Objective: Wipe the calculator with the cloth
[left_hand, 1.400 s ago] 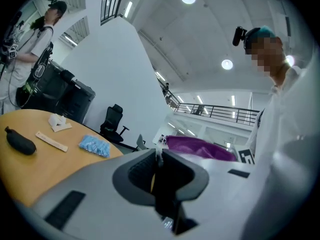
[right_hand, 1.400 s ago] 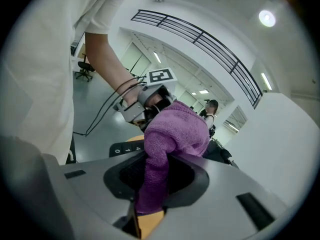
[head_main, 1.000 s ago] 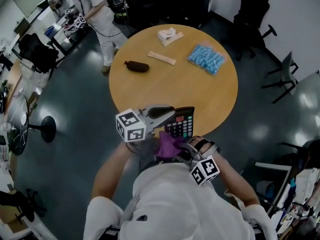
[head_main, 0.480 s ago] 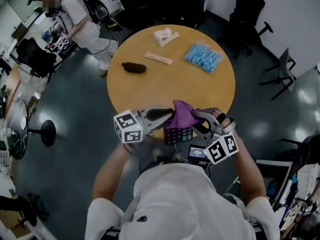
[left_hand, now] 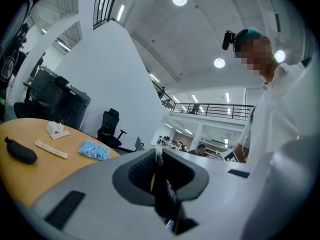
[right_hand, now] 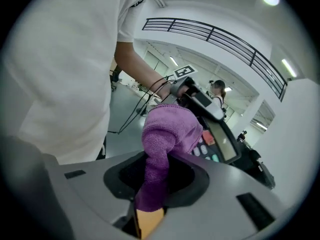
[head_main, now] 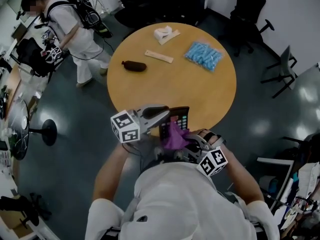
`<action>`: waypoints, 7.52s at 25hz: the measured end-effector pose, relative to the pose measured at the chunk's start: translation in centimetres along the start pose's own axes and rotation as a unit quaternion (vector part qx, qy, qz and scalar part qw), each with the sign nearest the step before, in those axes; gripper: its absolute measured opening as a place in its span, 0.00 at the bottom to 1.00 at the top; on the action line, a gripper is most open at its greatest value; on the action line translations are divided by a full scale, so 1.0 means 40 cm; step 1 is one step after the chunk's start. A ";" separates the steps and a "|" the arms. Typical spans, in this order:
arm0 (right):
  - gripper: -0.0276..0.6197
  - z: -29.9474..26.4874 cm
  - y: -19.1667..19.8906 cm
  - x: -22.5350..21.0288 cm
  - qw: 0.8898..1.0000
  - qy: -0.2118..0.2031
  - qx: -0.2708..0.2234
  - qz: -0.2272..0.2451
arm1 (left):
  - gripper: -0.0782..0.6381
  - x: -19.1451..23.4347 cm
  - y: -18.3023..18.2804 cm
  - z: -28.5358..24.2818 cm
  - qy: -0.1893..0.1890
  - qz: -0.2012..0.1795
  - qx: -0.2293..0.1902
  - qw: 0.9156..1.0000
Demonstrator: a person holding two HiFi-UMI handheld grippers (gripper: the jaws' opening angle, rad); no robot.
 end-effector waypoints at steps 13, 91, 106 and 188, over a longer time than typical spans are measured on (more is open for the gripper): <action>0.20 0.190 -0.149 -0.274 0.994 0.014 -0.107 -0.027 | 0.17 -0.133 0.000 -0.037 0.070 -0.145 0.066 0.985; 0.20 0.260 -0.195 -0.251 0.744 -0.569 -0.123 -0.327 | 0.17 -0.548 -0.265 -0.035 0.284 -0.402 -0.025 0.870; 0.20 0.234 -0.151 -0.194 0.723 -0.559 -0.157 -0.374 | 0.17 -0.576 -0.306 -0.041 0.275 -0.396 -0.070 0.873; 0.19 0.189 0.369 -0.143 0.771 0.024 -0.261 -0.580 | 0.17 0.335 0.555 -0.120 -0.155 0.081 0.026 0.984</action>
Point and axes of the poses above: the fingertips, and each gripper's own axes: z backward along the fingers, x to its left, y out of its underside, the point moved 6 cm from there along z, backward along the fingers, and after that the axes turned 6 degrees about -z, right-handed, at the moved point
